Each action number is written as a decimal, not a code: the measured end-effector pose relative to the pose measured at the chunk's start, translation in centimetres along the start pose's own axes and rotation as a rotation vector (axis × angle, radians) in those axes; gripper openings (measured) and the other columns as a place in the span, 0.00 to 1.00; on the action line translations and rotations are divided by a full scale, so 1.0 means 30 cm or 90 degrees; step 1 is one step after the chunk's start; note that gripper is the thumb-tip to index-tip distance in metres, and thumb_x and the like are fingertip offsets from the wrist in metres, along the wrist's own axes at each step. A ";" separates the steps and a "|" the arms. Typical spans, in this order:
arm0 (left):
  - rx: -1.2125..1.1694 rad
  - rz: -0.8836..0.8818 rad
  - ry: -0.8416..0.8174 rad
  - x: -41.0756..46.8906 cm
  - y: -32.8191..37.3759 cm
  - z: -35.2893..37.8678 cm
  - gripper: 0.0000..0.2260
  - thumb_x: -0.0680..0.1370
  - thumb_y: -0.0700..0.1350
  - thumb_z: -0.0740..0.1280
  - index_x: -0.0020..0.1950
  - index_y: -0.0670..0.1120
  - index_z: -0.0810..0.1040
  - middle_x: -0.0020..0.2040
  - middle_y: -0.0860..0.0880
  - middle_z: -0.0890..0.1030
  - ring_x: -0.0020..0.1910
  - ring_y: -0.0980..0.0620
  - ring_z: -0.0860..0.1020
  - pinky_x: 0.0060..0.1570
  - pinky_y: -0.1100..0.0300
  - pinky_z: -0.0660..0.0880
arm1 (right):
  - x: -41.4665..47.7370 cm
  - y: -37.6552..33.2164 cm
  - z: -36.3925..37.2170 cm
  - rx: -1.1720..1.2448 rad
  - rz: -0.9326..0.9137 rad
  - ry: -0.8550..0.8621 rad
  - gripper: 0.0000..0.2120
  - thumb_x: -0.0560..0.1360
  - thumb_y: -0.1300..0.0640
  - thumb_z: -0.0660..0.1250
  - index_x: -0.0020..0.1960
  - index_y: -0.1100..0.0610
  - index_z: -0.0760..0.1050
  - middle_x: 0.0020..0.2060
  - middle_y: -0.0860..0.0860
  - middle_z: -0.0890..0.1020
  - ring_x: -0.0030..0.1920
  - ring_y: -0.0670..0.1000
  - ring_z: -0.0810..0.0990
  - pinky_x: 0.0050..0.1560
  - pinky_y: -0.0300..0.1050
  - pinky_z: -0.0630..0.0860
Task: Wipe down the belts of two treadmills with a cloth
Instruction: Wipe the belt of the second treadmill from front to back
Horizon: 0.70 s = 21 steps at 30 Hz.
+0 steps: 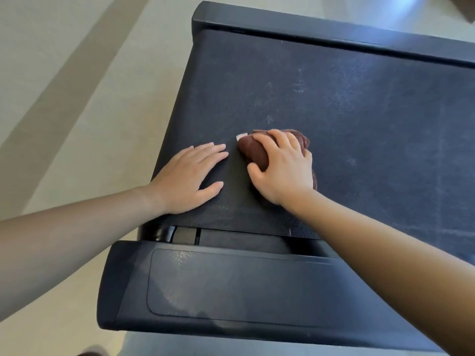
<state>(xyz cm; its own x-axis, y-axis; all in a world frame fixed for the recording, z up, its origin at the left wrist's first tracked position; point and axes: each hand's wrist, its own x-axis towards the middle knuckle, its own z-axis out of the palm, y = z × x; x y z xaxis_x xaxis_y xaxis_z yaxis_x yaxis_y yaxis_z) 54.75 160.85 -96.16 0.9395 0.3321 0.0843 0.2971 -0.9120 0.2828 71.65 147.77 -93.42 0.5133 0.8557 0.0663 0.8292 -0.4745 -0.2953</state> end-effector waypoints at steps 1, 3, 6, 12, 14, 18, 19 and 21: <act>0.004 0.000 0.000 0.008 -0.004 -0.004 0.30 0.74 0.61 0.53 0.73 0.48 0.65 0.74 0.51 0.64 0.74 0.50 0.60 0.71 0.51 0.58 | 0.031 -0.008 0.006 0.001 0.014 0.006 0.26 0.73 0.42 0.61 0.71 0.45 0.66 0.72 0.48 0.66 0.73 0.53 0.59 0.68 0.62 0.60; 0.015 0.000 0.005 0.037 -0.018 -0.011 0.31 0.74 0.62 0.53 0.73 0.48 0.65 0.73 0.51 0.65 0.74 0.50 0.61 0.69 0.51 0.60 | 0.086 -0.014 0.016 0.004 0.040 0.017 0.26 0.74 0.43 0.61 0.71 0.45 0.66 0.72 0.49 0.65 0.73 0.53 0.58 0.68 0.63 0.58; 0.041 -0.003 -0.008 0.105 -0.050 -0.023 0.32 0.73 0.63 0.51 0.73 0.49 0.64 0.74 0.51 0.64 0.74 0.51 0.60 0.70 0.48 0.59 | 0.149 0.003 0.024 0.008 0.066 0.030 0.25 0.75 0.42 0.60 0.71 0.44 0.66 0.73 0.49 0.65 0.74 0.53 0.58 0.68 0.64 0.58; 0.094 0.019 -0.032 0.364 -0.171 -0.036 0.25 0.78 0.58 0.54 0.74 0.52 0.62 0.75 0.50 0.61 0.75 0.50 0.57 0.71 0.45 0.55 | 0.298 0.075 0.024 0.000 0.130 0.073 0.26 0.74 0.42 0.60 0.71 0.44 0.66 0.72 0.49 0.66 0.73 0.53 0.59 0.68 0.63 0.58; 0.105 0.015 -0.032 0.484 -0.207 -0.047 0.24 0.79 0.56 0.55 0.74 0.51 0.61 0.76 0.49 0.59 0.75 0.49 0.55 0.71 0.44 0.52 | 0.359 0.089 0.027 -0.001 0.164 0.094 0.26 0.74 0.42 0.59 0.71 0.45 0.66 0.71 0.50 0.67 0.73 0.54 0.59 0.68 0.64 0.59; 0.062 -0.131 -0.032 0.691 -0.275 -0.059 0.24 0.80 0.57 0.52 0.75 0.53 0.58 0.78 0.50 0.54 0.77 0.48 0.49 0.71 0.39 0.46 | 0.451 0.098 0.028 -0.004 0.229 0.111 0.25 0.74 0.43 0.60 0.70 0.44 0.67 0.71 0.48 0.67 0.73 0.53 0.59 0.68 0.63 0.59; 0.043 -0.177 -0.029 0.714 -0.286 -0.052 0.24 0.80 0.57 0.51 0.76 0.54 0.57 0.78 0.50 0.52 0.77 0.48 0.48 0.71 0.38 0.45 | 0.462 0.095 0.027 -0.006 0.243 0.113 0.25 0.74 0.43 0.60 0.70 0.44 0.67 0.71 0.48 0.67 0.73 0.52 0.59 0.67 0.62 0.60; 0.028 -0.228 -0.007 0.719 -0.293 -0.032 0.24 0.80 0.58 0.50 0.76 0.55 0.56 0.78 0.50 0.51 0.77 0.47 0.47 0.71 0.38 0.45 | 0.471 0.087 0.026 -0.015 0.261 0.110 0.25 0.73 0.44 0.61 0.70 0.44 0.67 0.71 0.47 0.66 0.73 0.51 0.59 0.67 0.60 0.60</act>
<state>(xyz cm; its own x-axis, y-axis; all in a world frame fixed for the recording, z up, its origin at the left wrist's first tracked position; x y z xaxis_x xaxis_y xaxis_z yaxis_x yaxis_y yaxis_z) 72.23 176.26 -95.91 0.7765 0.6298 -0.0222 0.6141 -0.7483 0.2510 80.88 158.77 -94.01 0.8287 0.5495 0.1068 0.5529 -0.7738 -0.3090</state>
